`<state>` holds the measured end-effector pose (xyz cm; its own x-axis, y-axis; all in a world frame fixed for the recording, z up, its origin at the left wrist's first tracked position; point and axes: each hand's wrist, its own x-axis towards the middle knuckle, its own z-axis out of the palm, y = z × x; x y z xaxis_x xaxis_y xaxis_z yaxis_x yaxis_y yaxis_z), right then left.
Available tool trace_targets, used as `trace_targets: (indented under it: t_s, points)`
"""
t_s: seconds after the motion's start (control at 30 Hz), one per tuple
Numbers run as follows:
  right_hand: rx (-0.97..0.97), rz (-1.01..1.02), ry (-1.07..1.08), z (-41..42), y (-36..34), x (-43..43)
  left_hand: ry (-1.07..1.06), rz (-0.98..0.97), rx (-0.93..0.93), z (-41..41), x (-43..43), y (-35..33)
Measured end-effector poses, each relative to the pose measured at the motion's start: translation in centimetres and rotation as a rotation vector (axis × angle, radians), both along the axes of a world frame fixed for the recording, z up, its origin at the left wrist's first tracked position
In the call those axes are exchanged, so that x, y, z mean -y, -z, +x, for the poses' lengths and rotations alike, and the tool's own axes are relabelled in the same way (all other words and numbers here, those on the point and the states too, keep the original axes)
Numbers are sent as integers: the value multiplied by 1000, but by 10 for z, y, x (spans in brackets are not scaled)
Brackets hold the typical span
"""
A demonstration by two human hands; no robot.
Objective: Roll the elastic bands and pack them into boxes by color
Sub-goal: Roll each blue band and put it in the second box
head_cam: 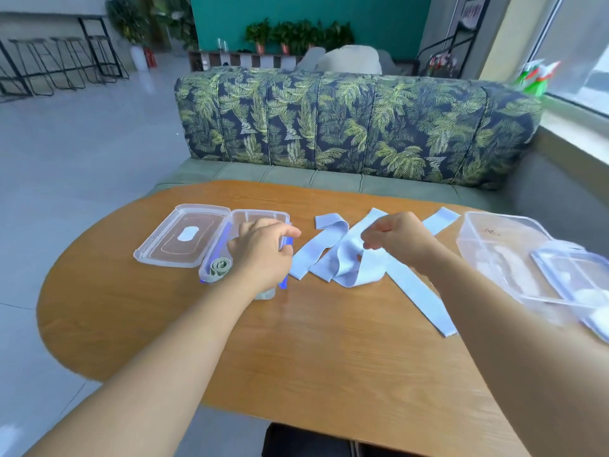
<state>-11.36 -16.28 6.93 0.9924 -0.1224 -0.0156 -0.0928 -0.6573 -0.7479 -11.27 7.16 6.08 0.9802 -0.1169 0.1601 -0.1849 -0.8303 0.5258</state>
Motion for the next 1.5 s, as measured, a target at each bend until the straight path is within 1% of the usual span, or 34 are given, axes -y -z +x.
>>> trace_targets:
  t_s: [0.1, 0.23, 0.33, 0.43, 0.57, 0.67, 0.77, 0.87, 0.93, 1.07, 1.2, 1.27, 1.37, 1.4, 1.5]
  points:
    - [-38, 92, 121, -30, 10, 38, 34, -11, -15, -7, 22, 12]
    - [-70, 144, 257, -57, 24, 77, 73, -19, -70, -14, 54, 28]
    - [-107, 125, 311, -65, 40, 95, 111, -80, -151, -16, 76, 45]
    - [-158, 59, 312, -63, 57, 102, 129, -90, -231, -16, 97, 59]
    - [-244, -148, 284, -53, 72, 96, 314, 68, -312, -14, 119, 76]
    - [-299, -224, 328, -41, 79, 91, 381, 296, -363, -8, 126, 88]
    - [-373, -265, 353, -28, 87, 87, 359, 452, -381, 4, 130, 96]
    - [-394, -367, 315, -17, 91, 83, 254, 519, -357, 21, 125, 102]
    - [-407, -388, 317, -12, 94, 84, 184, 542, -357, 35, 117, 104]
    - [-453, -224, 337, -6, 99, 92, 104, 547, -369, 54, 106, 99]
    - [-422, -127, 318, -8, 97, 100, 102, 539, -352, 57, 108, 99]
    - [-394, 32, 310, -12, 91, 105, 113, 531, -308, 55, 110, 99]
    - [-370, 329, 348, -21, 81, 112, 168, 533, -239, 50, 110, 97]
    - [-375, 397, 361, -25, 80, 113, 187, 528, -237, 49, 110, 96]
    - [-369, 515, 375, -39, 75, 113, 217, 491, -249, 43, 110, 91]
